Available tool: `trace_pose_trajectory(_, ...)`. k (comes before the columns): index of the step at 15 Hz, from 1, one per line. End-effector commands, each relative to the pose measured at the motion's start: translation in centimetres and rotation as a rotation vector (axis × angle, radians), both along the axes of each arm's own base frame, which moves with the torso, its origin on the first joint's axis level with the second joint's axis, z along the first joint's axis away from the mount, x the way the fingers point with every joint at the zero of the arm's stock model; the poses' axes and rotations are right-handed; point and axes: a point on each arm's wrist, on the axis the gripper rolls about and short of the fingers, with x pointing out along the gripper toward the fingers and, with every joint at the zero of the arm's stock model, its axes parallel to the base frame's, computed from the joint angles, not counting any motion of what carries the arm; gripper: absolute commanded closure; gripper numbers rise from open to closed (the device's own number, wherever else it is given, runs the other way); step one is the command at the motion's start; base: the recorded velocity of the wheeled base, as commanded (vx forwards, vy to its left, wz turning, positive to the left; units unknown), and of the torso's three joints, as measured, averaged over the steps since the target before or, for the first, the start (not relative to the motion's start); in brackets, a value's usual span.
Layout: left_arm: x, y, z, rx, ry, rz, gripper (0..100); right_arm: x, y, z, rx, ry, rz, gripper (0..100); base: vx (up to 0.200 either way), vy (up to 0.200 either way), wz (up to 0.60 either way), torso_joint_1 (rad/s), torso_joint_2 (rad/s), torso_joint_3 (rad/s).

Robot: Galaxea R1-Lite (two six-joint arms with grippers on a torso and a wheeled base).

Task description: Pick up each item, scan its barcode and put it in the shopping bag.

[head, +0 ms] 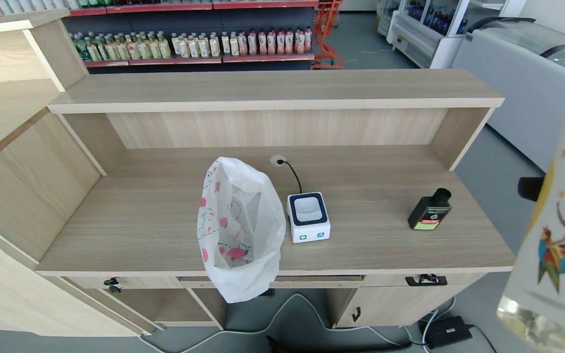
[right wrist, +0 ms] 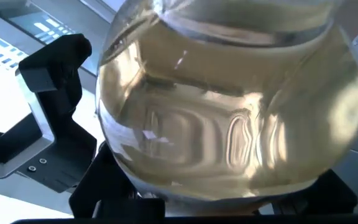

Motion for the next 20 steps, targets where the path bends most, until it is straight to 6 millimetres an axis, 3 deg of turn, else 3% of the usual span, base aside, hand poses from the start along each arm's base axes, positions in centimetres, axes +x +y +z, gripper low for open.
trace_pose_trajectory(1, 0.0, 0.0, 0.0, -0.001, 0.000, 0.001, 0, -0.3, 0.0, 0.2, 0.004, -0.007, 0.007, 100, 0.000, 0.000, 0.00, 0.000, 0.00, 0.000)
trace_pose_trajectory(14, 0.0, 0.0, 0.0, -0.001, 0.000, -0.001, 0, -0.3, -0.2, 0.2, 0.005, -0.017, -0.006, 100, 0.000, 0.000, 0.00, 0.000, 0.00, 0.000)
trace_pose_trajectory(15, 0.0, 0.0, 0.0, -0.001, 0.000, 0.001, 0, 0.6, 0.0, -0.2, -0.018, -0.059, -0.053, 100, 0.000, 0.000, 0.00, 0.000, 0.00, 0.000)
trace_pose_trajectory(17, 0.0, 0.0, 0.0, -0.001, 0.000, 0.001, 0, 4.3, -1.5, -2.3, -0.194, -0.365, -0.334, 100, 0.000, 0.000, 0.00, 0.000, 0.00, 0.000)
trace_pose_trajectory(18, 0.0, 0.0, 0.0, -0.001, 0.000, 0.001, 0, 6.4, -2.9, -3.2, -0.336, -0.505, -0.510, 100, 0.000, 0.000, 0.00, 0.000, 0.00, 0.000)
trace_pose_trajectory(20, 0.0, 0.0, 0.0, -0.001, 0.000, 0.001, 0, 8.1, -5.6, -4.4, -0.539, -0.599, -0.726, 100, 0.000, 0.000, 0.00, 0.000, 0.00, 0.000)
